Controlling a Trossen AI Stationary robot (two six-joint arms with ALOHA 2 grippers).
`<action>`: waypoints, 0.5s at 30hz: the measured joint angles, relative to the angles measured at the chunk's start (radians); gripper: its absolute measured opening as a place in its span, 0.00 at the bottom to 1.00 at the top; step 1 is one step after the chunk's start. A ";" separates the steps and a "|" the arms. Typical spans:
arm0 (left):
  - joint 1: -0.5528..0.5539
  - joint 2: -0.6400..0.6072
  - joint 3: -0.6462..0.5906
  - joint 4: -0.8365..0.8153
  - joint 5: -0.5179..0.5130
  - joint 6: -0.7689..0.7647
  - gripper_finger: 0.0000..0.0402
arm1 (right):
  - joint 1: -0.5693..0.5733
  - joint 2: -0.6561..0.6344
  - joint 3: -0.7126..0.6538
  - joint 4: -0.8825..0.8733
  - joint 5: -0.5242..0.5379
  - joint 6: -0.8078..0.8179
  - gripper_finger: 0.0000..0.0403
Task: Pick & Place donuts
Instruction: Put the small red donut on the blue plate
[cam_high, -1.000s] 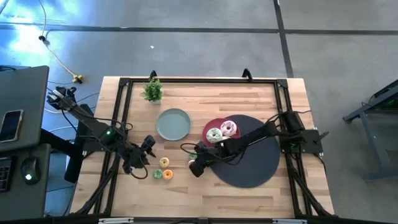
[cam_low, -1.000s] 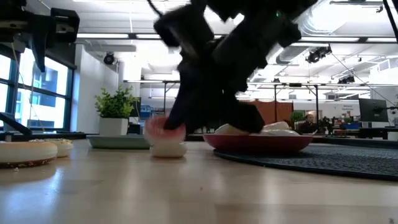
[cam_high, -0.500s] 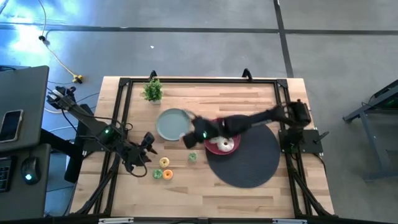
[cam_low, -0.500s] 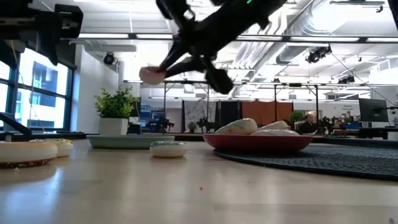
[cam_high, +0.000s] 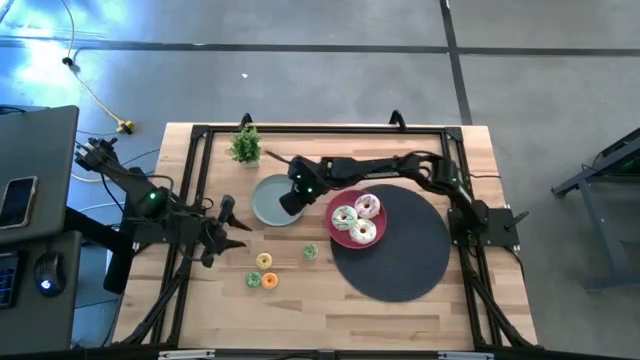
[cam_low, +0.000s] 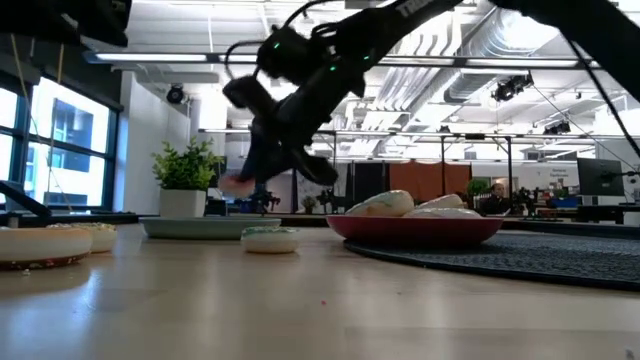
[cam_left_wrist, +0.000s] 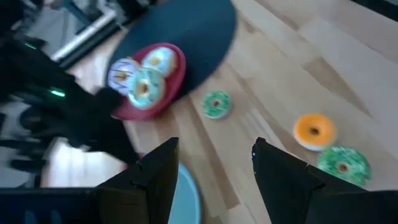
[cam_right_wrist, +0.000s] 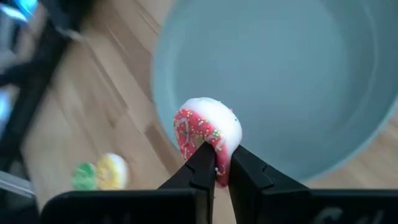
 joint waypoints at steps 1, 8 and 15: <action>0.000 -0.012 0.000 -0.001 -0.012 0.000 0.48 | -0.001 0.021 0.029 -0.033 -0.013 -0.017 0.07; 0.000 -0.041 0.000 -0.025 -0.061 0.000 0.48 | -0.002 0.113 0.134 -0.112 -0.064 -0.060 0.07; 0.000 -0.040 0.000 -0.034 -0.065 0.000 0.48 | 0.000 0.115 0.135 -0.165 -0.033 -0.087 0.24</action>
